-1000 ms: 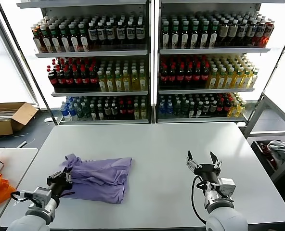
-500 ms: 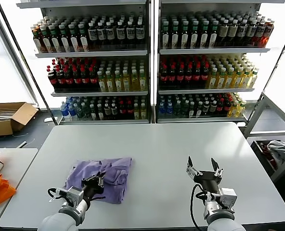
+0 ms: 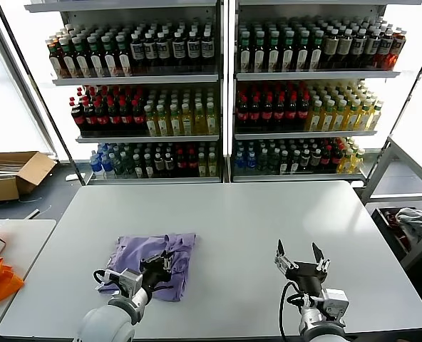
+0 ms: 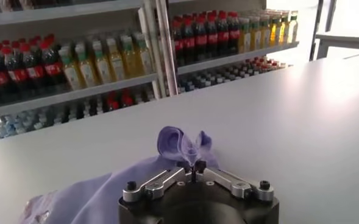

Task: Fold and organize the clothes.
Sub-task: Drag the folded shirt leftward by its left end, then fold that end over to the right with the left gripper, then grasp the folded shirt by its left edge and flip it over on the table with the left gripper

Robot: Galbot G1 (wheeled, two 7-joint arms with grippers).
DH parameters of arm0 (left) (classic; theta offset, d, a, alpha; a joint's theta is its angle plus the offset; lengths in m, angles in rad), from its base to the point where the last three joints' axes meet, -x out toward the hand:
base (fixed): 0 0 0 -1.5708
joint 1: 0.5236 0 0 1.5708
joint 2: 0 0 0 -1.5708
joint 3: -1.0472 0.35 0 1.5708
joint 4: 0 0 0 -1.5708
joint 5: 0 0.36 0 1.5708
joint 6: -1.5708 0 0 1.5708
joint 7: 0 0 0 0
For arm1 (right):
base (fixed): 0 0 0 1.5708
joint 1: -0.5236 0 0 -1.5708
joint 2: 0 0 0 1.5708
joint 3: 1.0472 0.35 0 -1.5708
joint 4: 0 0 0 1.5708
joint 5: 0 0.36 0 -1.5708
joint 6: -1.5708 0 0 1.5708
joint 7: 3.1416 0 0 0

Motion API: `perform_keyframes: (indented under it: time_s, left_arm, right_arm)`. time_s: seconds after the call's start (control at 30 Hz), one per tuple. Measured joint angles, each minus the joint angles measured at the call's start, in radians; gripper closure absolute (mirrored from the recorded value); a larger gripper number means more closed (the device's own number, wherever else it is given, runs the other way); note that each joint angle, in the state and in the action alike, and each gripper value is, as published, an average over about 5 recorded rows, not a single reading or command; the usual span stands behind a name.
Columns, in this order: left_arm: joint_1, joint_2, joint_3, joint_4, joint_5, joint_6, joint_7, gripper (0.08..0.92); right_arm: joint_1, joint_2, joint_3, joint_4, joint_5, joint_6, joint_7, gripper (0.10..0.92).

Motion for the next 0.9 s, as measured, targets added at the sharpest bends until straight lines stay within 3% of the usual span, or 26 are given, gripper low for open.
perform_keyframes:
  time_s: [0.33, 0.57, 0.73, 0.9]
  left_arm:
    - [0.008, -0.052, 0.033, 0.033, -0.047, -0.07, 0.0, 0.625]
    - [0.03, -0.079, 0.008, -0.022, -0.181, -0.104, -0.012, 0.417]
    - [0.05, -0.064, -0.061, -0.075, -0.261, -0.125, -0.037, 0.261]
    - [0.086, -0.025, -0.166, -0.071, -0.245, -0.154, -0.049, 0.182]
  right_arm:
    - [0.011, -0.008, -0.01, -0.015, 0.003, 0.008, -0.014, 0.203]
    - [0.025, -0.019, -0.018, -0.036, 0.017, 0.021, -0.024, 0.203]
    - [0.04, -0.031, -0.023, -0.053, 0.033, 0.031, -0.025, 0.203]
    - [0.054, -0.048, -0.026, -0.071, 0.054, 0.037, -0.024, 0.203]
